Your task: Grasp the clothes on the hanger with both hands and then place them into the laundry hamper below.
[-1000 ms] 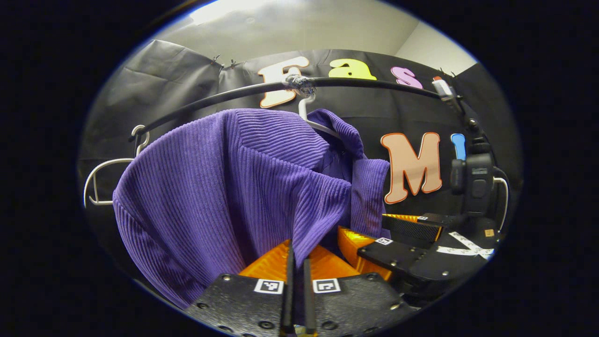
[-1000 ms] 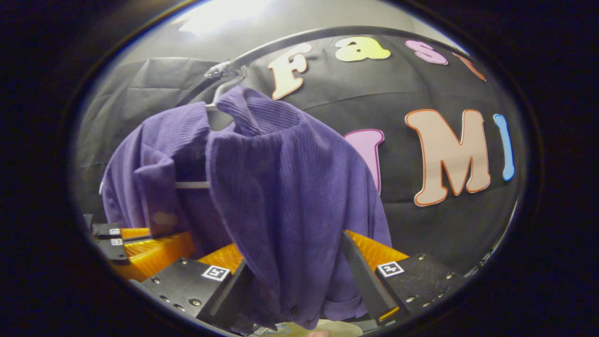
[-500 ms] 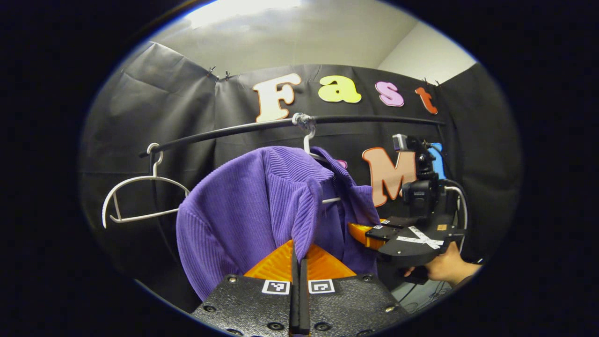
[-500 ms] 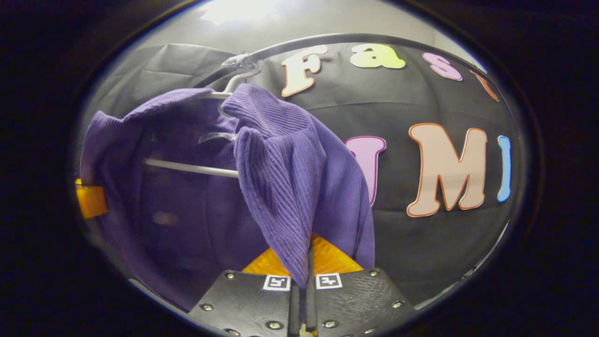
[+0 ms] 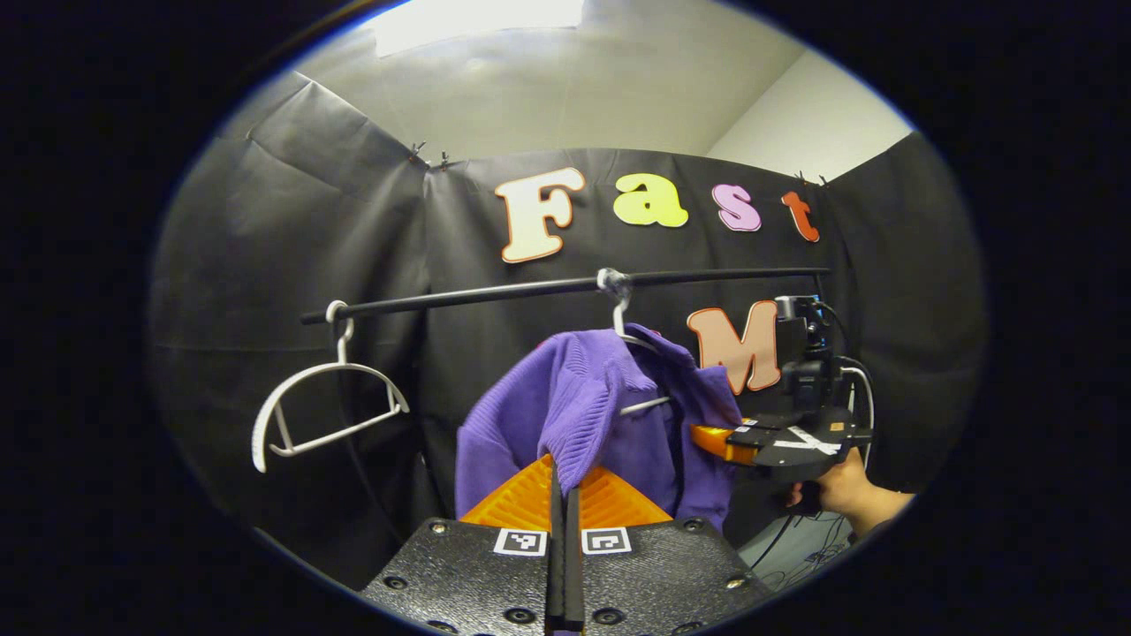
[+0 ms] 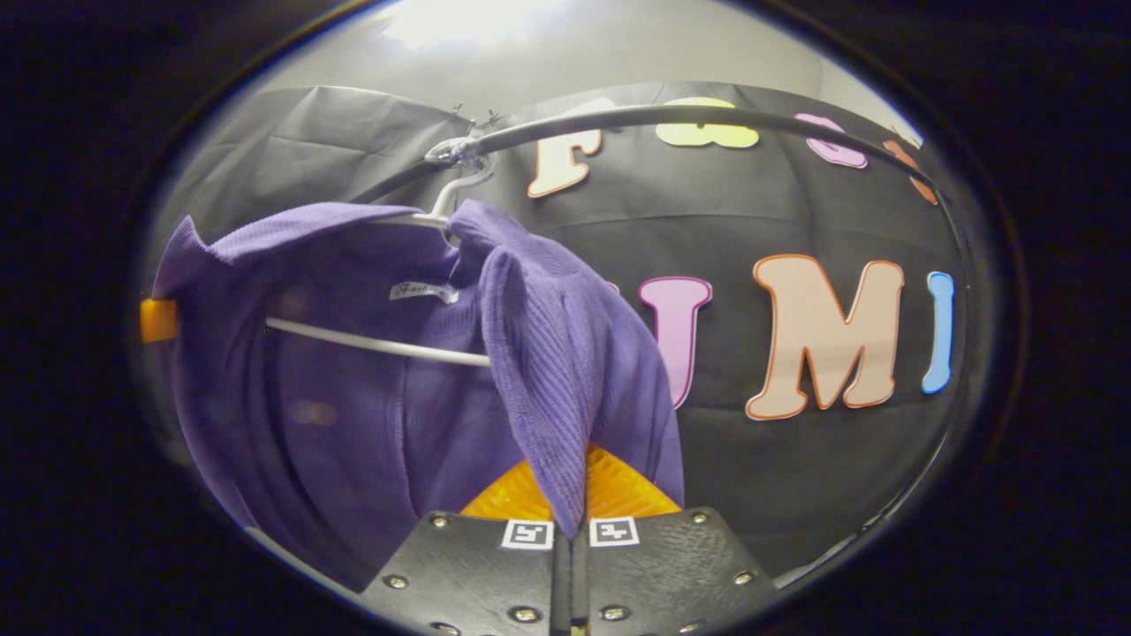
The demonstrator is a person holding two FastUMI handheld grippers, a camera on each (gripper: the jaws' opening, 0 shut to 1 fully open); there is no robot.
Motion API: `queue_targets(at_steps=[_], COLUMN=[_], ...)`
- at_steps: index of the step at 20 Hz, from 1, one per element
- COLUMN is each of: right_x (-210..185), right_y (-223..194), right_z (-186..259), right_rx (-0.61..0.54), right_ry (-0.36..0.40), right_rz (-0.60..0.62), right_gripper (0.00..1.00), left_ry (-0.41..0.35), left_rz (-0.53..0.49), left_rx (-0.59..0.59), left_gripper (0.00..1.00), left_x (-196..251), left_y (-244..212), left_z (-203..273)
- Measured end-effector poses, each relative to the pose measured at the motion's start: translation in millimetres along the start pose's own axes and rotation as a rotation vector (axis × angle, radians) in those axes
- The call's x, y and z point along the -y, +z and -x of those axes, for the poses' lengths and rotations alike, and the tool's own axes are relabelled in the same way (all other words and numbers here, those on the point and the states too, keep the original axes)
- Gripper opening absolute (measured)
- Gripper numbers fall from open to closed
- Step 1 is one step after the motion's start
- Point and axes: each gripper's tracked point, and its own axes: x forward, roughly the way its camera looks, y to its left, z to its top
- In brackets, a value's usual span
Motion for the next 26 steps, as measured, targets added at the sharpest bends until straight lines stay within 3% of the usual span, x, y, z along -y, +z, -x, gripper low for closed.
queue_targets(at_steps=[3, 12, 16, 22, 24, 26], right_x=[36.2, 58.8, 78.7, 106.4, 117.2, 122.9], right_y=[13.2, 67.0, 88.0, 112.8, 125.8, 135.9], right_z=[5.0, -5.3, -16.4, -35.5, -39.5, -43.2], right_rx=[0.015, 0.126, 0.176, 0.264, 0.315, 0.356], right_ry=[-0.146, -0.317, -0.379, -0.446, -0.485, -0.531], right_rz=[0.018, 0.134, 0.122, 0.081, 0.130, 0.207], right_gripper=[0.01, 0.01, 0.01, 0.01, 0.06, 0.01], left_ry=[0.129, 0.294, 0.389, 0.390, 0.392, 0.381], left_rz=[-0.078, -0.169, -0.220, -0.186, -0.152, -0.141], left_rx=[0.054, 0.102, 0.156, 0.201, 0.227, 0.247], left_gripper=[0.00, 0.00, 0.02, 0.01, 0.00, 0.02], left_x=[-44.2, -92.0, -121.8, -132.2, -137.2, -136.4], left_y=[20.0, 47.8, 69.0, 86.6, 94.1, 102.0], left_z=[0.5, -36.7, -63.9, -101.6, -105.2, -111.4])
